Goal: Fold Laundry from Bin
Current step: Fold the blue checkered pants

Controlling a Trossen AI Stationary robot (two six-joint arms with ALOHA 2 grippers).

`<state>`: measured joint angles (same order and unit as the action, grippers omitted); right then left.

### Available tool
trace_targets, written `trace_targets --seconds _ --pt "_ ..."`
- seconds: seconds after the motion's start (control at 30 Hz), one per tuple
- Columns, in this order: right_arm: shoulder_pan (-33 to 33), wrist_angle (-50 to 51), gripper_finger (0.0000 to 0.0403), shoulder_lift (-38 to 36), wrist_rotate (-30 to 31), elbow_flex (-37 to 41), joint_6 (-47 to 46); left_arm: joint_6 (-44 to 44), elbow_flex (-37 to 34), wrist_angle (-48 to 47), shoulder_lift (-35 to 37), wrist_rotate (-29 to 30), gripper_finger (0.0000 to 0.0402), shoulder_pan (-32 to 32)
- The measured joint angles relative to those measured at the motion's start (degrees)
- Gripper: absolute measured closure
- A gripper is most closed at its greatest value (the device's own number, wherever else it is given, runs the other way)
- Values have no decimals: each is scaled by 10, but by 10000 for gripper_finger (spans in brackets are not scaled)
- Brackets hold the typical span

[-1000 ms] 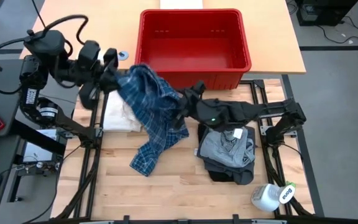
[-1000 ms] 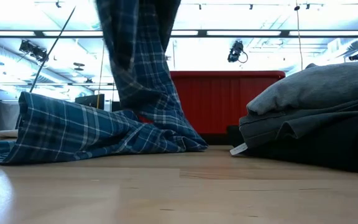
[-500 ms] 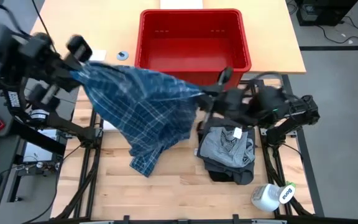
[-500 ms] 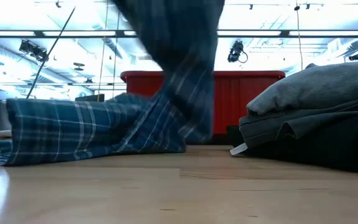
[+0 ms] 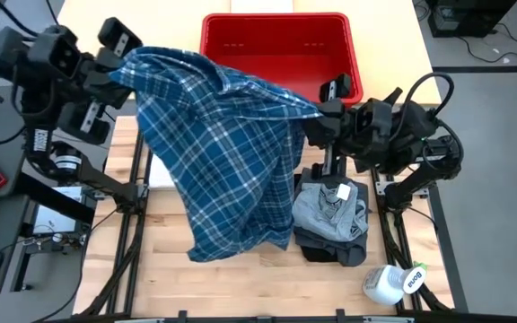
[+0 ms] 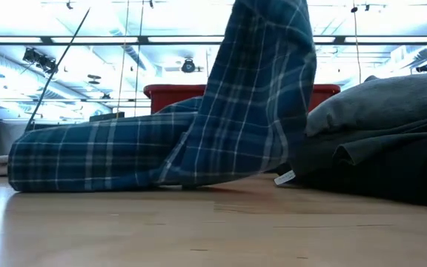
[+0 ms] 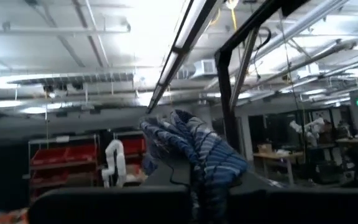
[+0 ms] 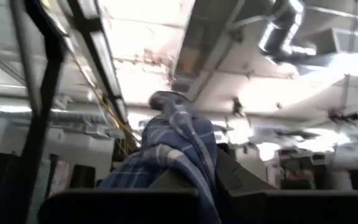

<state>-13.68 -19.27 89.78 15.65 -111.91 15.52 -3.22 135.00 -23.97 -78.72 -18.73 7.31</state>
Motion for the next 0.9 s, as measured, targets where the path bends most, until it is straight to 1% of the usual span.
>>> trace_targets --seconds 0.07,0.13,0.2,0.27,0.37,0.47,0.57,0.63,0.67,0.77,0.83,0.9 --pt "-1 15 395 -2 27 0 -4 0 0 -15 -4 1 388 7" --pt "-6 31 395 -3 61 0 0 2 0 -45 -4 17 385 16" --pt "-14 45 396 -5 96 0 16 31 1 -90 -1 29 370 24" --pt "-20 56 396 -6 127 0 27 55 1 -139 6 55 336 29" --pt "-21 70 396 -6 161 -1 27 61 1 -200 11 100 264 29" --pt "-20 73 396 -6 207 -1 30 57 1 -242 13 108 194 29" --pt "-20 68 396 -6 260 0 62 23 0 -292 24 109 151 26" --pt "-18 54 396 -5 281 0 74 2 1 -340 33 107 138 24" --pt "-16 42 396 -5 282 0 77 -6 1 -371 36 111 136 24" --pt "-6 2 397 -5 264 0 96 -31 -5 -449 37 116 141 21" --pt "0 -20 397 -5 261 0 114 -44 -25 -467 37 117 149 9" --pt "6 -39 397 -5 261 0 122 -49 -47 -460 38 119 158 -9"
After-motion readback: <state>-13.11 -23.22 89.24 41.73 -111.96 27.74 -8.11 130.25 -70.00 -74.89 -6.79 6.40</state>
